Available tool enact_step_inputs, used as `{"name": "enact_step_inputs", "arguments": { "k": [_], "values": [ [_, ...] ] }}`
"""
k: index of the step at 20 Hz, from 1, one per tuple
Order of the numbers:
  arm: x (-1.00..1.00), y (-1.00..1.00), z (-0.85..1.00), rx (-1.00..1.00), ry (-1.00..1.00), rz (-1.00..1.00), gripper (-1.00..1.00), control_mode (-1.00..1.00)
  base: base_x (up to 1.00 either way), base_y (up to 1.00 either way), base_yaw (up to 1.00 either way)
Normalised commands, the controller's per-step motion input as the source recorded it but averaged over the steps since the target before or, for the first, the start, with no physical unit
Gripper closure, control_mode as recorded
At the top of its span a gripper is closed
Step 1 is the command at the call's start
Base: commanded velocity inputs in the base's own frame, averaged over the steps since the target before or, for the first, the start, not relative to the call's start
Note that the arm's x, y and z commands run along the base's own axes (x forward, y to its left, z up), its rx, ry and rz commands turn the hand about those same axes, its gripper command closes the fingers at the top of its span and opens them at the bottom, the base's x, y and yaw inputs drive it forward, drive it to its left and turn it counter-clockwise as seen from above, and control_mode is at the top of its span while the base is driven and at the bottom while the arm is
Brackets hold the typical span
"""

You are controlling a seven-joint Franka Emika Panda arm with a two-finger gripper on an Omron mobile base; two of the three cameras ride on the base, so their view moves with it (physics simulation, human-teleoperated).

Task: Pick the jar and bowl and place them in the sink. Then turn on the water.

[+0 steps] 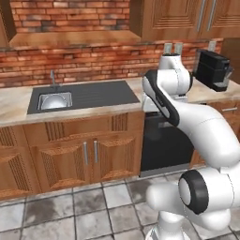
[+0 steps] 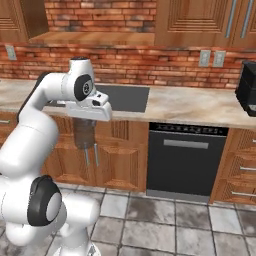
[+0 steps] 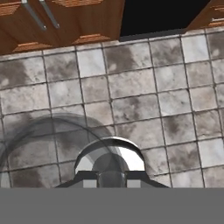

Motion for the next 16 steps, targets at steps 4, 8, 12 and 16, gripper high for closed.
{"name": "enact_step_inputs", "arguments": {
  "k": [4,8,12,16],
  "values": [
    [0.0,0.0,0.0,0.0,0.0,0.0,1.0,1.0,0.4,0.38,-0.11],
    [0.0,0.0,0.0,0.0,0.0,0.0,1.0,1.0,0.37,0.33,-0.09],
    [0.0,0.0,0.0,0.0,0.0,0.0,1.0,1.0,0.44,0.14,-0.02],
    [0.0,0.0,0.0,0.0,0.0,0.0,1.0,1.0,0.51,0.27,0.0]
  ]
}}
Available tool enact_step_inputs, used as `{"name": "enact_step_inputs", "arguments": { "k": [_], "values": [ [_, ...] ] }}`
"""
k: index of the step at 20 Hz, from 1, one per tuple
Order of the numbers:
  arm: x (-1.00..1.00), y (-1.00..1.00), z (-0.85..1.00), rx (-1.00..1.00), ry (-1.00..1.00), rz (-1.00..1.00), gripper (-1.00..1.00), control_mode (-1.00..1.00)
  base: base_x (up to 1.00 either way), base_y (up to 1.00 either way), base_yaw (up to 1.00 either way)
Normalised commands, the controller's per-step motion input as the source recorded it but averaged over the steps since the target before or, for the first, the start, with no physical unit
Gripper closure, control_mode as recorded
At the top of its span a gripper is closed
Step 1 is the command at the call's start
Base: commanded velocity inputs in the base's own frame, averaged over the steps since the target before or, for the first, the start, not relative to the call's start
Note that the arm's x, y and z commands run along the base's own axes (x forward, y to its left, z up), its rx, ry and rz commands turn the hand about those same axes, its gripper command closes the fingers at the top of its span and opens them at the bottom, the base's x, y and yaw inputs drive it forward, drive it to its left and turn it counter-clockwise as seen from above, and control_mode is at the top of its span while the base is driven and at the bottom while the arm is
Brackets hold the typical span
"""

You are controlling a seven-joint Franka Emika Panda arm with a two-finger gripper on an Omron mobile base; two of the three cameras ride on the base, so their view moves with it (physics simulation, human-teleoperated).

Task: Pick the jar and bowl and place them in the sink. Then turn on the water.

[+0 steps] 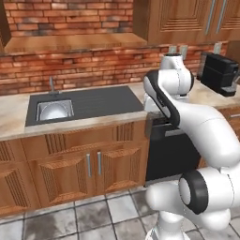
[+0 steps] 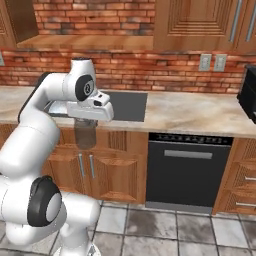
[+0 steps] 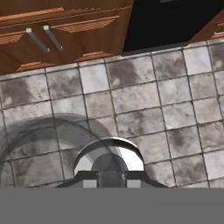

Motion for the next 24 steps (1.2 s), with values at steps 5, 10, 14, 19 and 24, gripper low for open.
{"name": "enact_step_inputs", "arguments": {
  "k": [5,10,14,19,24],
  "values": [
    [0.0,0.0,0.0,0.0,0.0,0.0,1.0,1.0,0.54,0.43,0.0],
    [0.0,0.0,0.0,0.0,0.0,0.0,1.0,1.0,0.48,0.44,0.0],
    [0.0,0.0,0.0,0.0,0.0,0.0,1.0,1.0,0.46,0.39,0.0],
    [0.0,0.0,0.0,0.0,0.0,0.0,1.0,1.0,0.47,0.35,0.0],
    [0.0,0.0,0.0,0.0,0.0,0.0,1.0,1.0,0.52,0.3,0.0]
  ]
}}
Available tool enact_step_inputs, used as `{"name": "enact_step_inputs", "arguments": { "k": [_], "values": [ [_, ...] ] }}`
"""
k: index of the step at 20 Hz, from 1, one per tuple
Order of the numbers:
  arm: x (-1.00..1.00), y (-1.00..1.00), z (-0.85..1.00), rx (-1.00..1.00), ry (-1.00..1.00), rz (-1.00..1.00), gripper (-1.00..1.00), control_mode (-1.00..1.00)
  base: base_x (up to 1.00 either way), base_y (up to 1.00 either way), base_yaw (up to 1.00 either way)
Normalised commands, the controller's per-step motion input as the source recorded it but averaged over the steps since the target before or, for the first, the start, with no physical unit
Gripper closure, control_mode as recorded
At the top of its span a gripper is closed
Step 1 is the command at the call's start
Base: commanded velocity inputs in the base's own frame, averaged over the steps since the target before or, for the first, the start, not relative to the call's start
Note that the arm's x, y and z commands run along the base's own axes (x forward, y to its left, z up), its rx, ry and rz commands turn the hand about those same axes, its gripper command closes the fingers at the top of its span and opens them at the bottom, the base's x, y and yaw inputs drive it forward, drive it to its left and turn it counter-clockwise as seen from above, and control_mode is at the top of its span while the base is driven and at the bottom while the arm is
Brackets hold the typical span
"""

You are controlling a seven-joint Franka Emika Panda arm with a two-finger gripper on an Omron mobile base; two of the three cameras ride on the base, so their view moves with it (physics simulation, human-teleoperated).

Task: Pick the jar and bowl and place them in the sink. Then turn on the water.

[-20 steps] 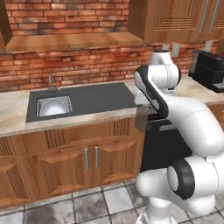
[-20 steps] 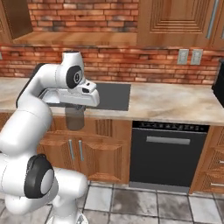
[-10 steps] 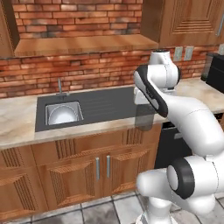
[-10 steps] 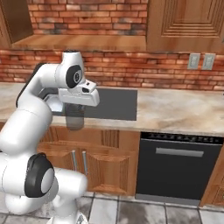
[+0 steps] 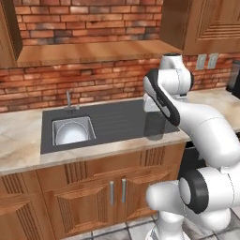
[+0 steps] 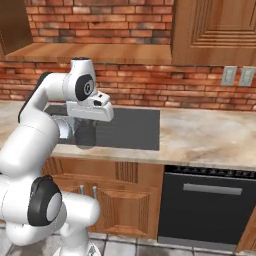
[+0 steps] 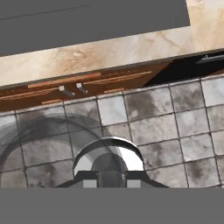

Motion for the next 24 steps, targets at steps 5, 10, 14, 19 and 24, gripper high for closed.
{"name": "enact_step_inputs", "arguments": {
  "k": [5,10,14,19,24],
  "values": [
    [0.0,0.0,0.0,0.0,0.0,0.0,1.0,1.0,0.5,0.31,0.0],
    [0.0,0.0,0.0,0.0,0.0,0.0,1.0,1.0,0.43,0.33,0.0],
    [0.0,0.0,0.0,0.0,0.0,0.0,1.0,1.0,0.27,0.3,0.0],
    [0.0,0.0,0.0,0.0,0.0,0.0,1.0,1.0,0.27,0.06,0.03],
    [0.0,0.0,0.0,0.0,0.0,0.0,1.0,1.0,0.3,0.06,0.12]
  ]
}}
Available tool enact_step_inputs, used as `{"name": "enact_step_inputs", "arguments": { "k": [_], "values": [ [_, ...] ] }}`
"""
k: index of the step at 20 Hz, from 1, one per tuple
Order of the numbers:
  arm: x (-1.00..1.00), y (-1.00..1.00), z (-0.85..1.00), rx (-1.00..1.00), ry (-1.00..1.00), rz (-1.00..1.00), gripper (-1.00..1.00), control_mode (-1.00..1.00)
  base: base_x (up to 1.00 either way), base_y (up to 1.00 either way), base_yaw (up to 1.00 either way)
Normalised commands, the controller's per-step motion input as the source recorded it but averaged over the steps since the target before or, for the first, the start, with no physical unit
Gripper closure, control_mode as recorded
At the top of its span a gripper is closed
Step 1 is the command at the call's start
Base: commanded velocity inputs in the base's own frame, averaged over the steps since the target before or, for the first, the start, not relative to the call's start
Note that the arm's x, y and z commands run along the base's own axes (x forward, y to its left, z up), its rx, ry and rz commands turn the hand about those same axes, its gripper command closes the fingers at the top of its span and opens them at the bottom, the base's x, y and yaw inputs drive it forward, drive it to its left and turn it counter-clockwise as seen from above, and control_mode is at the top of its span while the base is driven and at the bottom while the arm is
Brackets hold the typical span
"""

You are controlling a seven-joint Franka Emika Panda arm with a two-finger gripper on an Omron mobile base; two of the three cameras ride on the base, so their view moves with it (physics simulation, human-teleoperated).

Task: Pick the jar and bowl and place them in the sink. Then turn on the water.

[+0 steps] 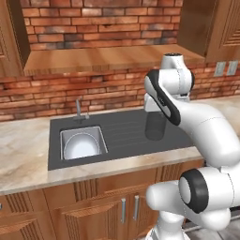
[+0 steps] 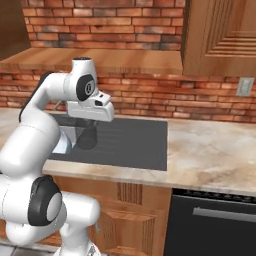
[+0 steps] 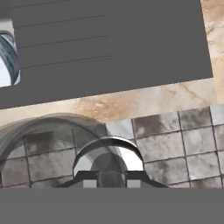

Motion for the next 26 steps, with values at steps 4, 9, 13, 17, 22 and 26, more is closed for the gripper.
{"name": "enact_step_inputs", "arguments": {
  "k": [4,9,13,17,22,26],
  "values": [
    [0.0,0.0,0.0,0.0,0.0,0.0,1.0,1.0,0.29,0.16,0.14],
    [0.0,0.0,0.0,0.0,0.0,0.0,1.0,1.0,0.21,0.25,0.09],
    [0.0,0.0,0.0,0.0,0.0,0.0,1.0,1.0,0.1,0.52,0.0],
    [0.0,0.0,0.0,0.0,0.0,0.0,1.0,1.0,0.14,0.51,0.0],
    [0.0,0.0,0.0,0.0,0.0,0.0,1.0,1.0,0.37,0.14,0.0],
    [0.0,0.0,0.0,0.0,0.0,0.0,1.0,1.0,0.39,0.0,0.0]
  ]
}}
